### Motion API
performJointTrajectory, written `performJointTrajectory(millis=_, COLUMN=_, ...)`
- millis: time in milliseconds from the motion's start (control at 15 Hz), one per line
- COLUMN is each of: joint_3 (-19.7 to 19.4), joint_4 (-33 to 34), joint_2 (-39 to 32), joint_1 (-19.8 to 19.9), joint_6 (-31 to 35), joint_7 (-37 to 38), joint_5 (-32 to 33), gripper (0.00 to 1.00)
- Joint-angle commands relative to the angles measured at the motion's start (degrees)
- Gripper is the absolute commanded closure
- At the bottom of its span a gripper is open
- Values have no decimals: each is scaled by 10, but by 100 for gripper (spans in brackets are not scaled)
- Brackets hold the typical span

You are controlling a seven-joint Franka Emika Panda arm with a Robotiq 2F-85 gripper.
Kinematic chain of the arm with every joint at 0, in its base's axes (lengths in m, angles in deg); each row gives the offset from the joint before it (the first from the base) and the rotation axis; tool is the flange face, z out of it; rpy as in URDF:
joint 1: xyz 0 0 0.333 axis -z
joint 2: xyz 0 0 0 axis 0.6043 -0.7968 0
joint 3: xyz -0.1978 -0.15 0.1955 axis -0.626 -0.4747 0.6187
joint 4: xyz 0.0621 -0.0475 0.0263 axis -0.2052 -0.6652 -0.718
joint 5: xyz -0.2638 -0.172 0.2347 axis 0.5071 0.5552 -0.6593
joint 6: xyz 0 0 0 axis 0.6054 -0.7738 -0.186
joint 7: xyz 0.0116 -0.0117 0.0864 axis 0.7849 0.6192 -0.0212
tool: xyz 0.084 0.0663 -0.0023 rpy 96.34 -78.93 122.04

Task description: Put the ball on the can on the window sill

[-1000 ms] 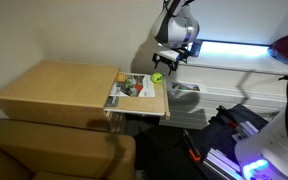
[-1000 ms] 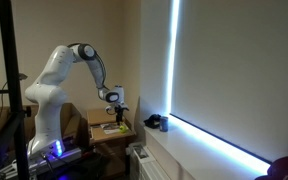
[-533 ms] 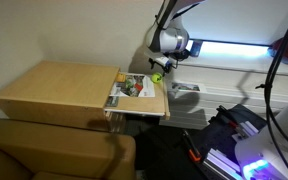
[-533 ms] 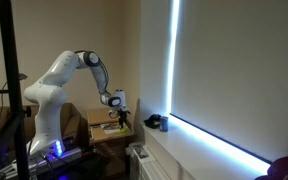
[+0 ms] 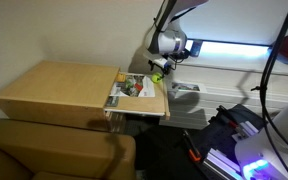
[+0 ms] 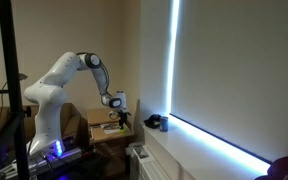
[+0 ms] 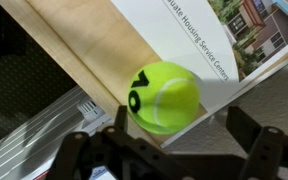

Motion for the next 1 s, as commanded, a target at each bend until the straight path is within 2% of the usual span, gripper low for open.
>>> performJointTrajectory(millis=0, joint_3=-4, joint_4=35, joint_2=-29, joint_1=0, joint_6=-17, joint_7=15, joint_5=-4, gripper=0)
performJointTrajectory(millis=667, joint_3=9, joint_4=68, joint_2=-56, joint_1=21, joint_6=-75, joint_7=28, joint_5=-8, gripper=0)
performJointTrajectory(millis=733, joint_3=12, joint_4=68, joint_2=-56, joint_1=26, joint_6=-75, joint_7=26, joint_5=-10, gripper=25)
performJointTrajectory(millis=800, joint_3=14, joint_4=69, joint_2=-55, joint_1=31, joint_6=-77, joint_7=24, joint_5=-12, gripper=26)
performJointTrajectory(millis=933, joint_3=14, joint_4=68, joint_2=-54, joint_1=36, joint_6=-79, joint_7=25, joint_5=-14, gripper=40)
